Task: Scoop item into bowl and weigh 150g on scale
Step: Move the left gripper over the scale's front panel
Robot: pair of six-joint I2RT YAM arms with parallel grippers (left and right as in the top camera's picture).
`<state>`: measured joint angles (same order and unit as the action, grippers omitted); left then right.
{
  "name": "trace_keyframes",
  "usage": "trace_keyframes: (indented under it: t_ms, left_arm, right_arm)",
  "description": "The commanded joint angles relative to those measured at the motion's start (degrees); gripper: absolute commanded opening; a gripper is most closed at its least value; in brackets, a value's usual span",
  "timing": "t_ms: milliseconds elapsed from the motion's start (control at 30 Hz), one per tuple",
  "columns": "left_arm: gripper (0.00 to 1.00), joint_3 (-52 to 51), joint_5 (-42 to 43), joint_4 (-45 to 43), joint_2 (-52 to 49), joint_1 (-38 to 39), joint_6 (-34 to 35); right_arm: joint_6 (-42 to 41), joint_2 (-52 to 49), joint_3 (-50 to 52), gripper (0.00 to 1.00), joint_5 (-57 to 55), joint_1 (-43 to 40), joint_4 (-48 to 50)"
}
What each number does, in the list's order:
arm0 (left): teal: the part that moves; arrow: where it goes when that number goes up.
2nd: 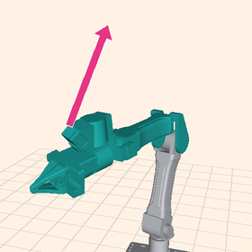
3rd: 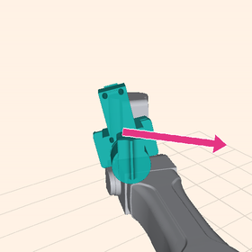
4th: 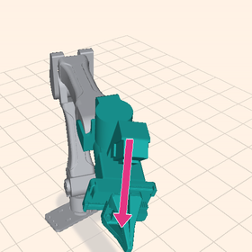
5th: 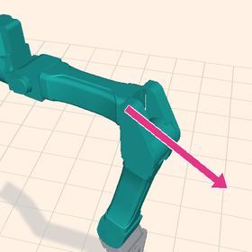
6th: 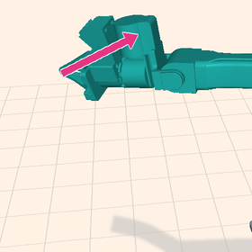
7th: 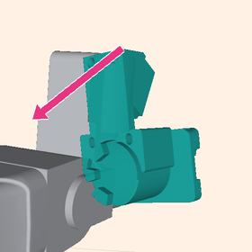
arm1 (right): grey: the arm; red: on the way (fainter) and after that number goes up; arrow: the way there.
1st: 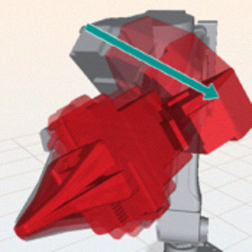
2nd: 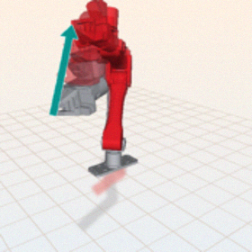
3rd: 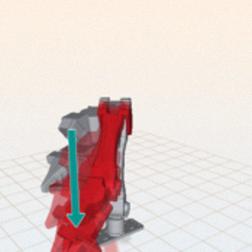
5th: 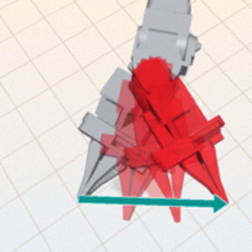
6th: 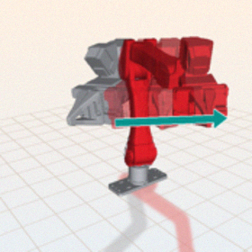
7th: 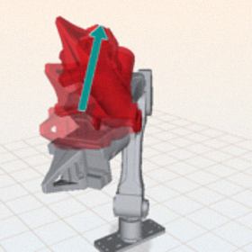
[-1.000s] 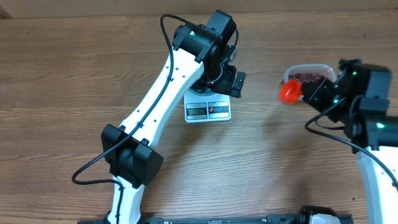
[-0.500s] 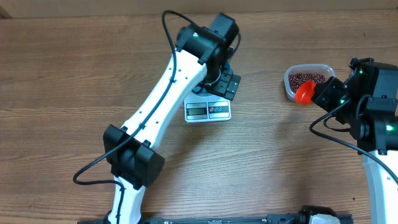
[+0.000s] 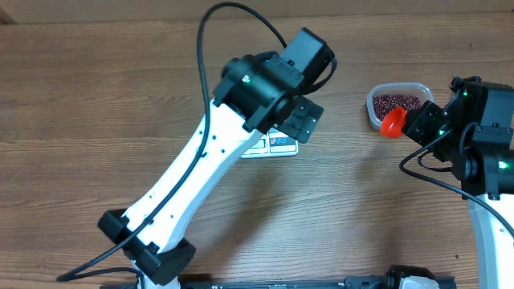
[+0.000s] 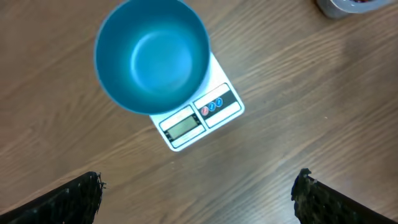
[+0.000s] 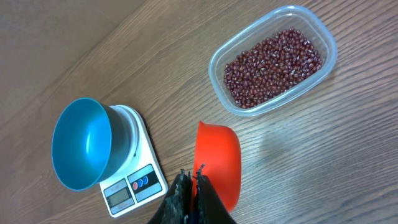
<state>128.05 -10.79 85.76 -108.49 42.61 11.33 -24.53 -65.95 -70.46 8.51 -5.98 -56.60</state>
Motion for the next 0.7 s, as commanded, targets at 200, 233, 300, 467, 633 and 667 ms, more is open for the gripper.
trace_keyframes:
  t_ms: [200, 233, 300, 467, 633, 667]
  left_arm:
    - [1.0, -18.4, -1.2, -12.9, 4.2, -0.4, -2.2]
    - [1.0, -20.5, -1.0, -14.7, 4.7, -0.4, -2.3]
    - [1.0, -25.6, -0.3, -19.3, 5.5, -0.4, -2.4]
    - [1.0, -32.7, 0.3, -26.9, 5.5, -0.4, -2.3]
    - [1.0, -39.2, 1.9, -33.2, 5.5, -0.7, -1.9]
    - [0.99, -40.6, 3.0, -34.4, 5.5, -0.8, -1.9]
  right_arm:
    - [1.1, 0.5, -1.7, 0.04, -1.7, -0.2, 1.2]
    - [1.1, 0.5, -1.7, 0.04, -1.6, -0.2, 1.2]
    - [1.1, 0.5, -1.7, 0.04, -1.7, -0.2, 1.4]
    - [1.8, 0.5, -1.7, 0.04, -1.6, -0.2, 2.1]
    - [2.1, 0.5, -1.7, 0.04, -1.6, -0.2, 2.0]
    - [2.1, 0.5, -1.7, 0.04, -1.6, -0.2, 2.0]
